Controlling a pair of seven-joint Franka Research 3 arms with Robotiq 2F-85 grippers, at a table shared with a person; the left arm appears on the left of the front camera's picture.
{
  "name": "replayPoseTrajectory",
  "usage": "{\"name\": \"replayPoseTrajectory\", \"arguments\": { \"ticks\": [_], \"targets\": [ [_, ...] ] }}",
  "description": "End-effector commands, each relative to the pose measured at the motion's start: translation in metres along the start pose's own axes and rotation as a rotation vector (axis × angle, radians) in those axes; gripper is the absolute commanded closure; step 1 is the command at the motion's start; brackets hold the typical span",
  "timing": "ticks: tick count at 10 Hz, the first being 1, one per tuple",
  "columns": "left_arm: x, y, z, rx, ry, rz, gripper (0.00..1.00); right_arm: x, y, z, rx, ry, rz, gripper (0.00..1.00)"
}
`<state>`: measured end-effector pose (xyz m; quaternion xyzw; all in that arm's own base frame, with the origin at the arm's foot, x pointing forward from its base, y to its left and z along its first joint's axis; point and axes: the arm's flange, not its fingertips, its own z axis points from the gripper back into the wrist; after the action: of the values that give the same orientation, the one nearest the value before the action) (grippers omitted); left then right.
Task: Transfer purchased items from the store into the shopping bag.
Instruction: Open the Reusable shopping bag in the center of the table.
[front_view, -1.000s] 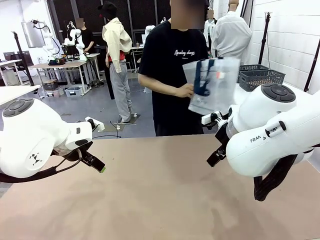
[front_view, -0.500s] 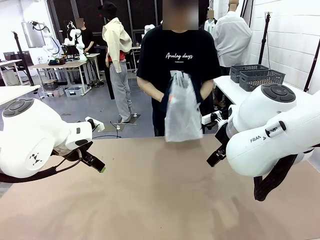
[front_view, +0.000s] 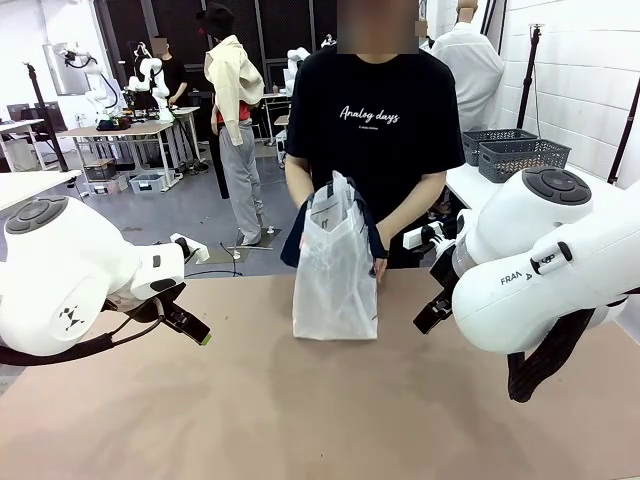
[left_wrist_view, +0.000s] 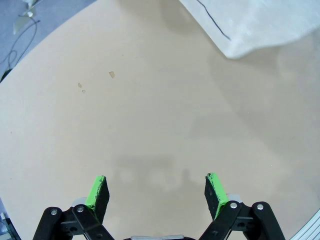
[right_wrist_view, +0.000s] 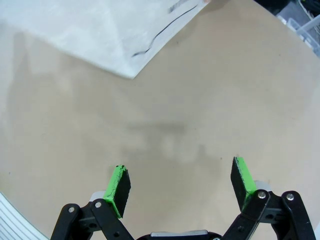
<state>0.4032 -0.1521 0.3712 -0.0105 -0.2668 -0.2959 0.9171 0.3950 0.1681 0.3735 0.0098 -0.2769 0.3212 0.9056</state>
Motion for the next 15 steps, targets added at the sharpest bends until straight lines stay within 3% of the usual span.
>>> {"name": "replayPoseTrajectory", "arguments": {
  "ticks": [1, 15],
  "targets": [
    [-0.0003, 0.0011, 0.0001, 0.001, 0.000, 0.002, 0.00, 0.0000, -0.0001, 0.0000, 0.000, 0.000, 0.000, 0.00],
    [-0.0003, 0.0011, 0.0001, 0.001, 0.000, 0.002, 0.00, 0.0000, -0.0001, 0.0000, 0.000, 0.000, 0.000, 0.00]
  ]
}}
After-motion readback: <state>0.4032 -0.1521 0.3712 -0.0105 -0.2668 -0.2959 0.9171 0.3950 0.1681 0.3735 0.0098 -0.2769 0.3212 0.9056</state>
